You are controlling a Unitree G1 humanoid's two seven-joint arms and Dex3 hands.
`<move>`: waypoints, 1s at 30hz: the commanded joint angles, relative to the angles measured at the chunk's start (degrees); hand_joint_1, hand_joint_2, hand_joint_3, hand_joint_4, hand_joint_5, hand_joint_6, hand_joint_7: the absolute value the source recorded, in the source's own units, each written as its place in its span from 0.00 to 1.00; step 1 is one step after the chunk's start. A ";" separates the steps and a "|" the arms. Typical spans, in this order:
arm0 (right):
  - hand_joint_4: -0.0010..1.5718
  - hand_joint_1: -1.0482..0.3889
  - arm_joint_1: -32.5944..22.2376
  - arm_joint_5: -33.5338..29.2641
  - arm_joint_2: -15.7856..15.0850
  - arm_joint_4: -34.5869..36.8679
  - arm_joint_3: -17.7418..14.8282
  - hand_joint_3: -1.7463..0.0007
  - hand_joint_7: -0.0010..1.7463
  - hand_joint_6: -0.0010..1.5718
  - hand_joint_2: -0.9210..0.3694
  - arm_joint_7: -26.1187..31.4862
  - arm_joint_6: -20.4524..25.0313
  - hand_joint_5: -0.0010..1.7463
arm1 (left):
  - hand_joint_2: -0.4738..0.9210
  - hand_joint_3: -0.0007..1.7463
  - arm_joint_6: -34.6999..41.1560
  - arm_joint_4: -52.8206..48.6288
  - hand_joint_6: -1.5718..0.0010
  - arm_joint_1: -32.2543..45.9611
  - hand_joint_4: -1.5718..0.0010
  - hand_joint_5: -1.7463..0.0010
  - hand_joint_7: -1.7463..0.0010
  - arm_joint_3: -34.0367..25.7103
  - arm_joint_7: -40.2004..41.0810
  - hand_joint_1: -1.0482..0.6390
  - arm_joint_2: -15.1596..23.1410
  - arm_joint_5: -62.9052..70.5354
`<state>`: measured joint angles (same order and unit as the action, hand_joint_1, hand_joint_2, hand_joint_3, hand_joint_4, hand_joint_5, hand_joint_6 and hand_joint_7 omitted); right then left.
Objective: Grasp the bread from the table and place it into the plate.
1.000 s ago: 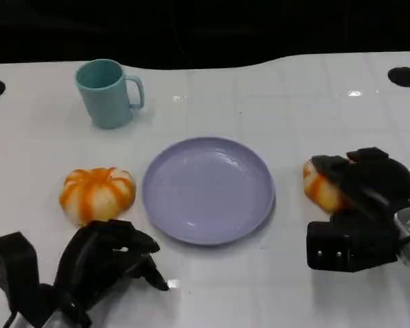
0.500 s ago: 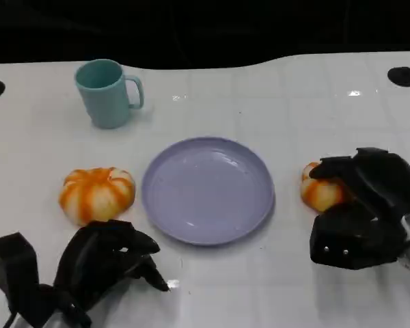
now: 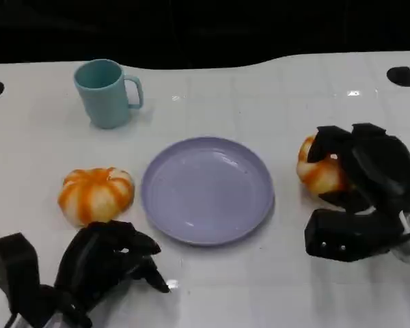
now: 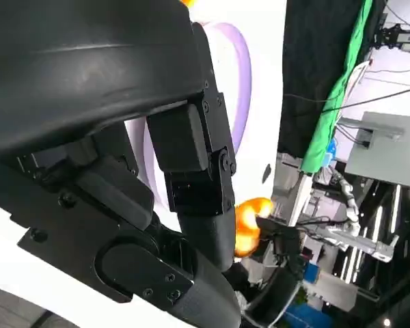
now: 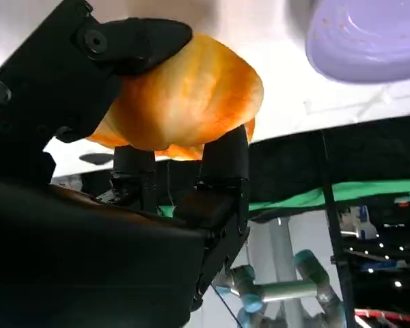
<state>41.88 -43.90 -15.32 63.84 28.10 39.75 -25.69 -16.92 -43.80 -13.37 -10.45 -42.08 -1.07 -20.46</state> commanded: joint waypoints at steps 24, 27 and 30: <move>0.62 0.62 5.50 1.03 8.75 -7.91 2.27 0.29 0.73 0.57 0.46 -12.02 -5.81 1.00 | 0.86 0.00 -0.13 2.09 0.00 2.02 0.00 0.66 0.89 0.76 0.28 0.00 0.64 0.20; 0.61 0.62 6.63 1.28 10.06 -5.53 2.53 0.32 0.79 0.55 0.45 -12.40 -6.49 1.00 | 0.86 0.00 0.14 2.32 0.00 2.11 0.00 0.66 0.89 0.86 0.42 0.00 0.64 0.23; 0.59 0.61 7.71 1.40 11.31 -3.85 2.64 0.41 0.52 0.62 0.39 -14.00 -5.49 1.00 | 0.86 0.00 -0.06 2.27 0.00 2.10 0.00 0.66 0.89 0.89 0.45 0.00 0.57 0.22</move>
<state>47.65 -42.98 -4.71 58.62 30.37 26.81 -31.46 -16.89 -42.01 -12.05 -9.32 -42.03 -1.09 -20.35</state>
